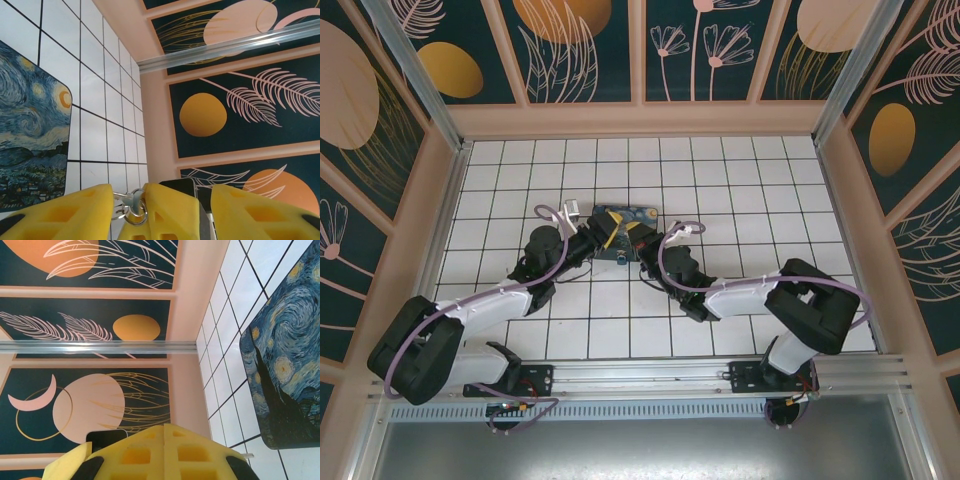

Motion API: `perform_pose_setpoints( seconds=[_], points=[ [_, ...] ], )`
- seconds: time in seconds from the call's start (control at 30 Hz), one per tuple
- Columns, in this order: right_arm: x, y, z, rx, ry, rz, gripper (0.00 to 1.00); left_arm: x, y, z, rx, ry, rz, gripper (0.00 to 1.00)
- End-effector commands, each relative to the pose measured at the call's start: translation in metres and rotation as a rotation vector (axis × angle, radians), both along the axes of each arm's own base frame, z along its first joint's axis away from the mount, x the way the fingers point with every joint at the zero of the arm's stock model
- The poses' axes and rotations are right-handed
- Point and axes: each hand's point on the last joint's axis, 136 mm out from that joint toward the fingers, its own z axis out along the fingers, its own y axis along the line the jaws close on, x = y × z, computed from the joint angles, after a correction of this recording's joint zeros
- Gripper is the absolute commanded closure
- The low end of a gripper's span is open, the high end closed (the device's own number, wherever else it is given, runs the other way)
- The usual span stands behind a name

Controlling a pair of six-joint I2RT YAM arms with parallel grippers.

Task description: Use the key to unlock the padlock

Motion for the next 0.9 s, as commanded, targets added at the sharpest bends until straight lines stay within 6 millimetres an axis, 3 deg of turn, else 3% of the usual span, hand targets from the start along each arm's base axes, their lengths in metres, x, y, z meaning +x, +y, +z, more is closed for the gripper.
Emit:
perform_pose_setpoints(
  seconds=[0.0, 0.3, 0.57, 0.87],
  points=[
    [-0.003, -0.008, 0.025, 0.047, -0.041, -0.027, 1.0, 0.001, 0.005, 0.0, 0.027, -0.014, 0.029, 0.44],
    [-0.005, 0.001, 0.031, 0.06, -0.052, 0.003, 1.0, 0.003, 0.004, 0.0, 0.021, -0.015, 0.028, 0.44],
    [-0.004, 0.017, 0.024, 0.098, -0.034, 0.037, 1.0, 0.004, 0.003, 0.008, 0.006, -0.031, 0.027, 0.55],
    [-0.005, 0.016, 0.018, 0.099, -0.018, 0.032, 1.0, 0.004, 0.003, 0.007, 0.001, -0.032, 0.031, 0.68]
  ],
)
